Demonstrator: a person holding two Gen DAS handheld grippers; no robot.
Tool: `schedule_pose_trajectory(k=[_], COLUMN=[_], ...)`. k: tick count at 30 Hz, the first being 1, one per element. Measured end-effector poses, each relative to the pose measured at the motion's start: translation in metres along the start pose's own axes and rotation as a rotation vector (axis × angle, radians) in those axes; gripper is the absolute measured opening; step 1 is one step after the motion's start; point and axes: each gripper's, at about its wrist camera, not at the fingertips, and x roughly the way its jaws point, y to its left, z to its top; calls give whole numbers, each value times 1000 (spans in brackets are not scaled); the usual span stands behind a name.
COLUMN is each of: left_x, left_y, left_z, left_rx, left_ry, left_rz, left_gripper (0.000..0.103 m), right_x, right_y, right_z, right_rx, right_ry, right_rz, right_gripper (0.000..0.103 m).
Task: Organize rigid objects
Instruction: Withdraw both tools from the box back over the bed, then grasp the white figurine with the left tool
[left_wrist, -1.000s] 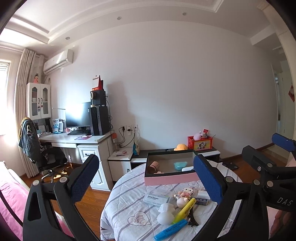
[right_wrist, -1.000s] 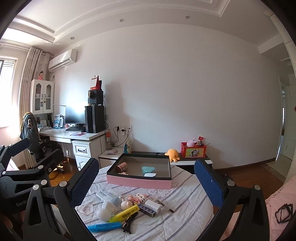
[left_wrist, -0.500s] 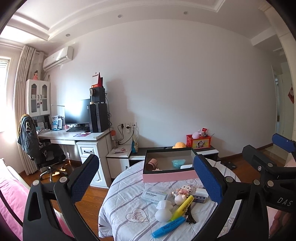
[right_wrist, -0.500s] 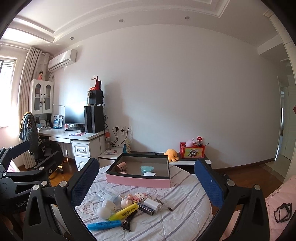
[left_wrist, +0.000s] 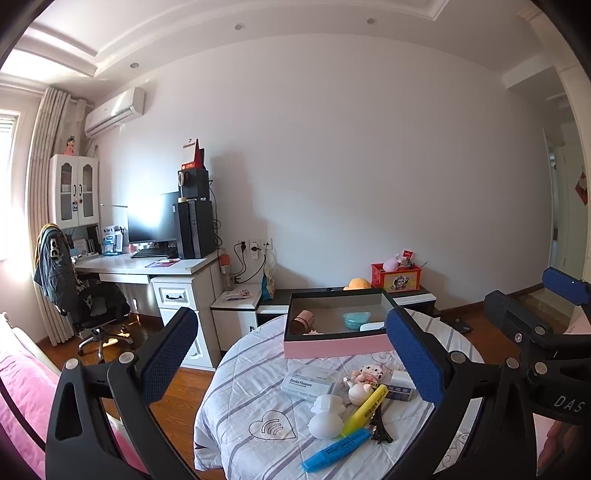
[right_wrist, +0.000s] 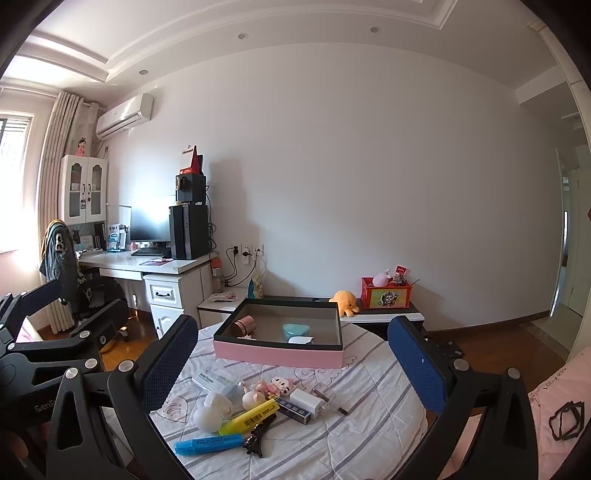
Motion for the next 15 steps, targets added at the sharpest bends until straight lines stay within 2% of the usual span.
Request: schedule_pose_trajectory(k=[9,15], left_x=[33,69], left_y=[-8,-13], left_z=[-29,-74], left_rx=[19,43], left_ry=[100,244], left_rz=[-37,-94], left_gripper=[103,103], right_x=[26,59], right_y=[-6,-16], right_z=[-21,-59], right_rx=[3,11], right_ry=[77,206], right_rz=[1,-17], right_gripper=[103,103])
